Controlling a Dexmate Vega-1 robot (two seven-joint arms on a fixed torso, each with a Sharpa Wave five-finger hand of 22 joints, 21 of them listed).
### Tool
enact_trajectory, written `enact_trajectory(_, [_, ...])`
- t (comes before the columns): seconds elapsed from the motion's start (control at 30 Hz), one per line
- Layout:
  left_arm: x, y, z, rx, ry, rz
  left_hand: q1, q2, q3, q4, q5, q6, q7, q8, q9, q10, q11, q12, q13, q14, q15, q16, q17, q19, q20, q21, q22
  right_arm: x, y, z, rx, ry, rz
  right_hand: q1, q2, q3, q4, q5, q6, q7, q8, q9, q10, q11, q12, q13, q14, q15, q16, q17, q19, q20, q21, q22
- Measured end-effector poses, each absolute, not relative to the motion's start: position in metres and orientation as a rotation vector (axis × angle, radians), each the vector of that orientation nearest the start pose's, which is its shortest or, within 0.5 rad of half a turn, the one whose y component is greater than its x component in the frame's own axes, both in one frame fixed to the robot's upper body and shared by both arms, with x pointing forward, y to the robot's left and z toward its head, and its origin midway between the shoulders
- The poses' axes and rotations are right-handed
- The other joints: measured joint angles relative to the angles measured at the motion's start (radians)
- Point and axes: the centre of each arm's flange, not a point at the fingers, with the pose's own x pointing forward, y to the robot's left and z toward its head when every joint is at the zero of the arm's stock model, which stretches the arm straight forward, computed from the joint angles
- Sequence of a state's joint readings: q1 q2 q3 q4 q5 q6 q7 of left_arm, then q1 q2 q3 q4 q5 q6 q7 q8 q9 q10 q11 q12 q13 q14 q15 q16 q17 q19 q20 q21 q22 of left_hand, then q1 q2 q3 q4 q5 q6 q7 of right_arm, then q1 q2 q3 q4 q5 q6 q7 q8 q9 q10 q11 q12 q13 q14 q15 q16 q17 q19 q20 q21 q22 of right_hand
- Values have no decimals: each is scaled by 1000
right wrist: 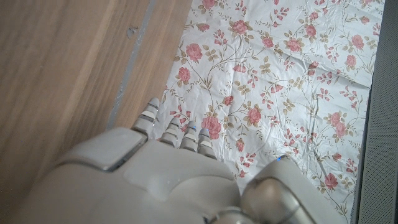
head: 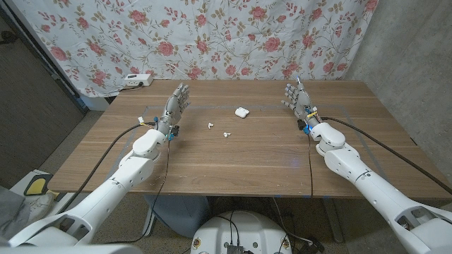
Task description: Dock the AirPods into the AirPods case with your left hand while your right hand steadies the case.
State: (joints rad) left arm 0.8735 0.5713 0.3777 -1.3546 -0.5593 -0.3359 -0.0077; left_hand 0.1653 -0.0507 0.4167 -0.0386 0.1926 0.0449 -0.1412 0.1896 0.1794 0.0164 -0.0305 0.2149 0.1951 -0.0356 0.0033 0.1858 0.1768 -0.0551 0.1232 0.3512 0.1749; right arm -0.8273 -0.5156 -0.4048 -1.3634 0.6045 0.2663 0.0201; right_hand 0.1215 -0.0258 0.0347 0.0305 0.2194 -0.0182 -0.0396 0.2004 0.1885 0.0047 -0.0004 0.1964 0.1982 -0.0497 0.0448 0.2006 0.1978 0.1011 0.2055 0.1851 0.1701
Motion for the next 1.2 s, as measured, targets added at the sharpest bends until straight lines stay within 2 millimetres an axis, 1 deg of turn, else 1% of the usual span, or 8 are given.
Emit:
enact_trajectory(0.23, [633,290,-26,136,-641,-169,4,4,4,-4,0,0,0,0,0,5,6,4,0,0,0,0,0,0,0,-2,0,642,-257,-11,-42,-618,254,0,0,0,0,0,0,0,0,0,0,0,0,0,-5,-5,0,0,-1,-1,0,0])
enact_trajectory(0.3, [633,288,-26,144,-640,-165,4,4,4,-4,0,0,0,0,0,13,-1,7,0,0,0,0,0,1,-1,-4,0,641,-256,-10,-49,-619,254,0,0,0,0,0,0,0,0,0,0,0,0,0,-13,-5,0,0,-7,-7,0,0])
enact_trajectory(0.33, [634,286,-27,167,-635,-149,5,5,4,-4,0,0,0,0,0,17,2,7,0,0,0,0,0,4,-4,-4,0,638,-255,-9,-59,-622,258,4,4,3,-3,0,0,0,0,0,-5,12,0,0,-15,-7,0,0,-8,-7,0,0])
enact_trajectory(0.43, [633,281,-24,206,-634,-132,8,8,7,-7,0,-9,-4,0,0,26,-1,10,0,0,0,0,0,5,-5,-4,0,637,-254,-9,-72,-620,255,11,8,4,-4,0,-4,-4,0,0,0,72,0,-2,-23,1,0,-2,-16,-9,0,0])
enact_trajectory(0.53, [633,277,-22,231,-638,-122,8,8,5,-11,0,-17,-9,-2,0,45,-5,15,1,5,-5,0,0,8,-8,-11,0,633,-252,-6,-89,-626,260,13,5,4,-4,0,-11,0,-5,0,8,101,4,-3,-27,6,0,-3,-18,-8,0,0])
enact_trajectory(0.67, [633,270,-20,267,-637,-90,13,13,8,-14,0,-34,-16,-9,0,53,-7,23,3,5,-5,0,0,11,-11,-15,0,629,-250,-4,-113,-626,269,13,5,1,-7,0,-22,0,-5,0,27,120,4,-3,-32,18,0,-3,-20,-5,0,0])
enact_trajectory(0.87, [630,255,-13,338,-654,-51,25,15,8,-22,0,-48,-25,-9,0,70,-13,23,3,5,-5,0,0,11,-11,-15,0,626,-250,-2,-139,-624,282,13,5,5,-11,0,-27,6,-5,0,33,126,11,-3,-35,26,0,-3,-26,-11,0,0])
enact_trajectory(1.2, [624,238,-4,436,-659,-2,40,20,15,-37,0,-111,-30,-17,0,100,-18,31,3,9,-9,0,0,11,-11,-34,0,626,-255,2,-165,-634,293,17,9,5,-11,0,-38,5,-12,0,30,124,11,-3,-35,25,0,-2,-31,-6,0,0])
